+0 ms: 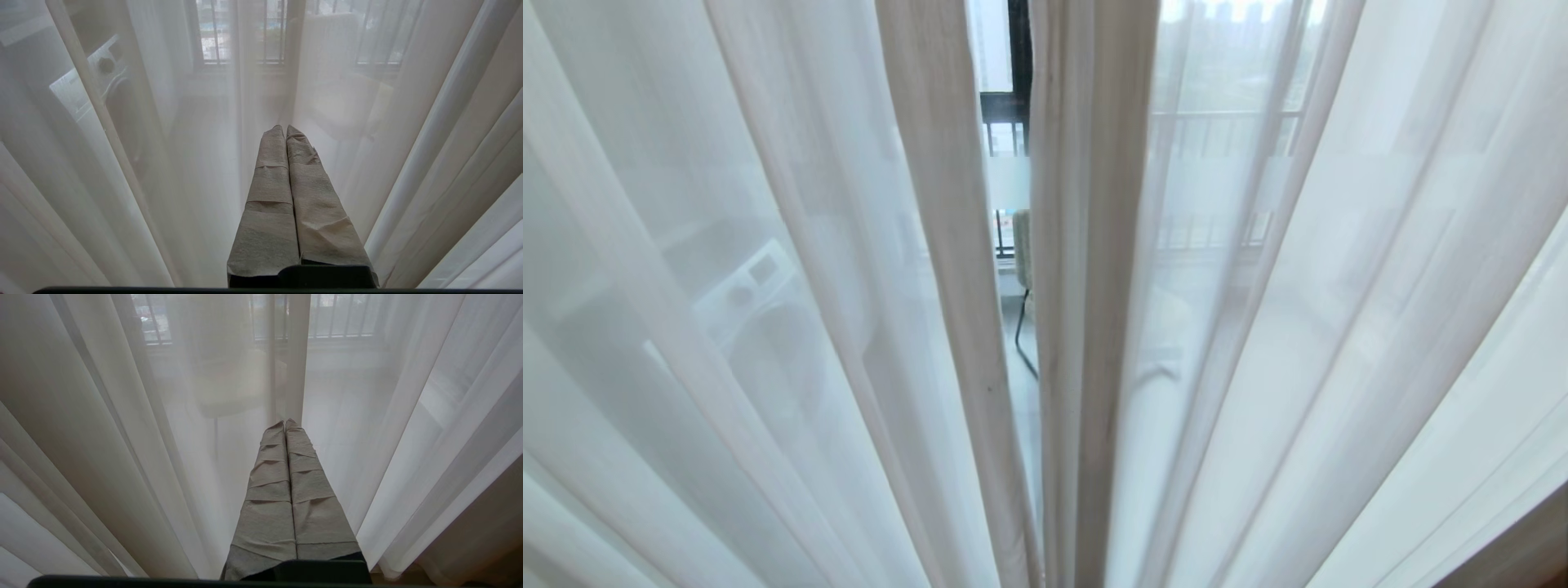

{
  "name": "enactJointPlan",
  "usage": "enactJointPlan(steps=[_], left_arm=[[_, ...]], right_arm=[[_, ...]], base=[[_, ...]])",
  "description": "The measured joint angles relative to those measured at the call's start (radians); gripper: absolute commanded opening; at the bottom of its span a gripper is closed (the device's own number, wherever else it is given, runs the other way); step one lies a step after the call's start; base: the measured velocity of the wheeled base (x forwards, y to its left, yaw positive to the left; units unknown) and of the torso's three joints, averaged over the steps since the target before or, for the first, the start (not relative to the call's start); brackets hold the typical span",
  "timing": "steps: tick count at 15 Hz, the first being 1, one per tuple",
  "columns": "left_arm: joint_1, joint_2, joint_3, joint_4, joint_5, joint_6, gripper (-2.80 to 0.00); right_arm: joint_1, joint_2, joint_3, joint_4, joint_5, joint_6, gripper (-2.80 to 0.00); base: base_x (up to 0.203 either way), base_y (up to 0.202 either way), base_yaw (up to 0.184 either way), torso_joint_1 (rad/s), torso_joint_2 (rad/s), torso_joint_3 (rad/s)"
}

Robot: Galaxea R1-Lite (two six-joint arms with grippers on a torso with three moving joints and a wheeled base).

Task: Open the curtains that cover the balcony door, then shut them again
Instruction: Pull the outer curtains open on both sides

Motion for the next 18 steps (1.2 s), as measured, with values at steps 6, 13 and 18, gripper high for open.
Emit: enactJointPlan(steps=[6,13,18], left_arm=[[0.000,0.000,0.000,0.000,0.000,0.000,-2.80],[0.000,0.000,0.000,0.001,0.000,0.000,-2.80],[0.000,0.000,0.000,0.000,0.000,-0.002,-2.80]], right_arm=[[0.000,0.000,0.000,0.000,-0.001,0.000,-2.80],[0.000,0.000,0.000,0.000,-0.001,0.000,-2.80],[0.000,0.000,0.000,0.000,-0.001,0.000,-2.80]], base=[[0.000,0.000,0.000,0.000,0.00,0.000],[0.000,0.000,0.000,0.000,0.00,0.000],[0.000,0.000,0.000,0.000,0.00,0.000]])
